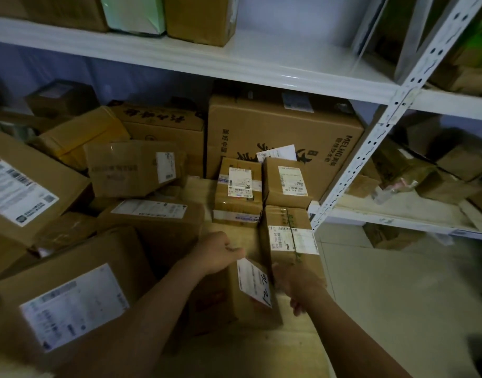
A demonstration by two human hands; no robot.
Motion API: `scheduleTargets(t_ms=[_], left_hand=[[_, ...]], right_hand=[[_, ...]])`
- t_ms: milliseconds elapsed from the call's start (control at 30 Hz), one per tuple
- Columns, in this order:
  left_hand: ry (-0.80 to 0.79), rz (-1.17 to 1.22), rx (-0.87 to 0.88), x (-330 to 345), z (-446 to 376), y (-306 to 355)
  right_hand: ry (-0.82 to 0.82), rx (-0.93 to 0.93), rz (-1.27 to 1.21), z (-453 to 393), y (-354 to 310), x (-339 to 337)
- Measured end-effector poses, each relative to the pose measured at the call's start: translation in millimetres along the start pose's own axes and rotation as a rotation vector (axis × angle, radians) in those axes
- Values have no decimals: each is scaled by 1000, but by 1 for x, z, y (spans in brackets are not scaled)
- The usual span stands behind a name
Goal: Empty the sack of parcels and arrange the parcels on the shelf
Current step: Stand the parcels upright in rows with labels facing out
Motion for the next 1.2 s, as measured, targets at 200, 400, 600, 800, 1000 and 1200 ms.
scheduleTargets(t_ms=[200,400,600,800,1000,1200], left_hand=[[84,-52,75,11,13,-2],[225,-159,47,-14,22,2],[268,-52,42,-49,31,28],[149,257,-88,8,-3,3],[143,450,-257,48,-35,-36],[112,602,-283,55,-51,-38]], right_hand=[[-370,290,-368,20,50,59],[-424,76,-670,23,21,60],[-196,-77,-727,-3,-33,2],[9,-258,-466,-29,-63,-16],[63,-383,-124,-48,-61,-14],[396,2,-123,-83,13,-60]])
Point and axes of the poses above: each hand's wrist, its own z-axis away from the middle knuckle, its own x-axis out of the palm, y = z × x, the point moved 7 cm from there along -z, towards the middle knuckle, and after that the axes turned 1 degree about -x, right-handed, at the moved point
